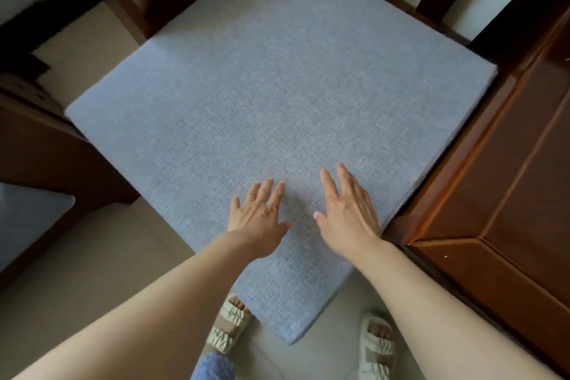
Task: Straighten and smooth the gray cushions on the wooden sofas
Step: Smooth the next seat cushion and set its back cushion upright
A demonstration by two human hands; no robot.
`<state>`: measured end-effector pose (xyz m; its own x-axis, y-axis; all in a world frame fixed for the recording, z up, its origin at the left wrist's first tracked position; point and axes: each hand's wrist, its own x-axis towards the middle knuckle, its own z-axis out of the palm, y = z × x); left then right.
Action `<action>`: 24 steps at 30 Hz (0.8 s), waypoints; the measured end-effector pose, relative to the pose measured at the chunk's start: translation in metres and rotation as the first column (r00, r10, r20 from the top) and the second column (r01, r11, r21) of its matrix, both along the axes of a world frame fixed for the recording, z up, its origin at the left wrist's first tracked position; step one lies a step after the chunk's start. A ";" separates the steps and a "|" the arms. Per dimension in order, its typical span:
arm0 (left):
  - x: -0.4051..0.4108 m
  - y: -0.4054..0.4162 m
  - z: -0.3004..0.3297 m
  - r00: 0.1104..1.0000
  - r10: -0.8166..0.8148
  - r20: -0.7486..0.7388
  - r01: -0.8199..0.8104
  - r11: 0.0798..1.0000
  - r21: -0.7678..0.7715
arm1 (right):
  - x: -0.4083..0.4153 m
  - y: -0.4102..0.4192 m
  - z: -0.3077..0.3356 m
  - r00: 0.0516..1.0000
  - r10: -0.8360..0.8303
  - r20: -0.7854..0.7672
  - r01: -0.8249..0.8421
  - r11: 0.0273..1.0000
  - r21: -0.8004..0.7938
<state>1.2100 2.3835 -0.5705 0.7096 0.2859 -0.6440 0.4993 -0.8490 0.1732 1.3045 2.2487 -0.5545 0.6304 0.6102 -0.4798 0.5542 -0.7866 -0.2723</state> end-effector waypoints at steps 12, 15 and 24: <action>-0.058 -0.123 -0.011 0.949 0.316 -0.010 -0.316 0.948 0.030 | -0.021 -0.067 -0.012 0.928 0.372 0.000 -0.372 0.928 -0.010; -0.073 -0.144 -0.020 0.945 0.326 -0.019 -0.325 0.945 0.039 | -0.027 -0.081 -0.023 0.906 0.422 0.024 -0.420 0.905 -0.066; -0.088 -0.179 -0.070 0.925 0.348 0.153 -0.374 0.906 0.199 | -0.057 -0.122 -0.080 0.794 0.576 0.195 -0.548 0.816 -0.184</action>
<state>1.1220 2.2045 -0.6401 0.5940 0.6616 -0.4577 0.7673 -0.6368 0.0752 1.2475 2.1266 -0.6345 0.2930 0.8426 -0.4518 0.9428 -0.3332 -0.0099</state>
